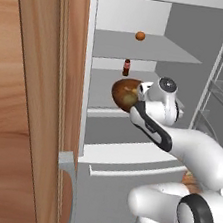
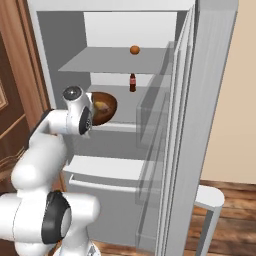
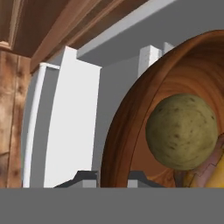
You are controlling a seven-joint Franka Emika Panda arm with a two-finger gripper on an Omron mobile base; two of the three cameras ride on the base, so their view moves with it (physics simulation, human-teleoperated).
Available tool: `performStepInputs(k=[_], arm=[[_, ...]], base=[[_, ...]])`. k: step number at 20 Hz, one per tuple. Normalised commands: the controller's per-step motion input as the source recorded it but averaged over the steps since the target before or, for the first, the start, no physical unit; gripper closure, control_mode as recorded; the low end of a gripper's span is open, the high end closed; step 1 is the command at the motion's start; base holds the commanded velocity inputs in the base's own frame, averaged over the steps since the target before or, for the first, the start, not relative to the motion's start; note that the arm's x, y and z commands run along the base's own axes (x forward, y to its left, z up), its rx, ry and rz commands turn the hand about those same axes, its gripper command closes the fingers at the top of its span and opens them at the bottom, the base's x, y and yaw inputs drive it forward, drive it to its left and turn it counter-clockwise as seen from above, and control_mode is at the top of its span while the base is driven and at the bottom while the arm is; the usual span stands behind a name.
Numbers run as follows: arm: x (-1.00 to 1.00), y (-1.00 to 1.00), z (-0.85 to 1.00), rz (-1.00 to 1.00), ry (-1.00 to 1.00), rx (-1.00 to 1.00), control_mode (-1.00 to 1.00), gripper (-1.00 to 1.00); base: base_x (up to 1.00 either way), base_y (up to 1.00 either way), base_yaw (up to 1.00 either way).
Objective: Pick the chicken drumstick and potato from their plates and place them in the bowl. Then put the bowl in the fridge.
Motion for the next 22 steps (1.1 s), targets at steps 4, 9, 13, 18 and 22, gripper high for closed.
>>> performStepInputs(k=[4,9,13,18,22], arm=[[0.49,0.00,-0.11,0.00,-0.03,0.00,-1.00,1.00],[0.31,0.00,-0.20,0.00,-0.07,0.00,-1.00,1.00],[0.23,0.00,-0.17,0.00,-0.05,0.00,-1.00,1.00],[0.26,0.00,-0.03,0.00,0.00,0.00,-1.00,1.00],[0.36,0.00,0.00,0.00,0.00,0.00,-1.00,1.00]], base=[[0.00,0.00,0.00],[0.00,0.00,0.00],[0.00,0.00,0.00],[0.00,0.00,0.00],[0.00,0.00,0.00]])
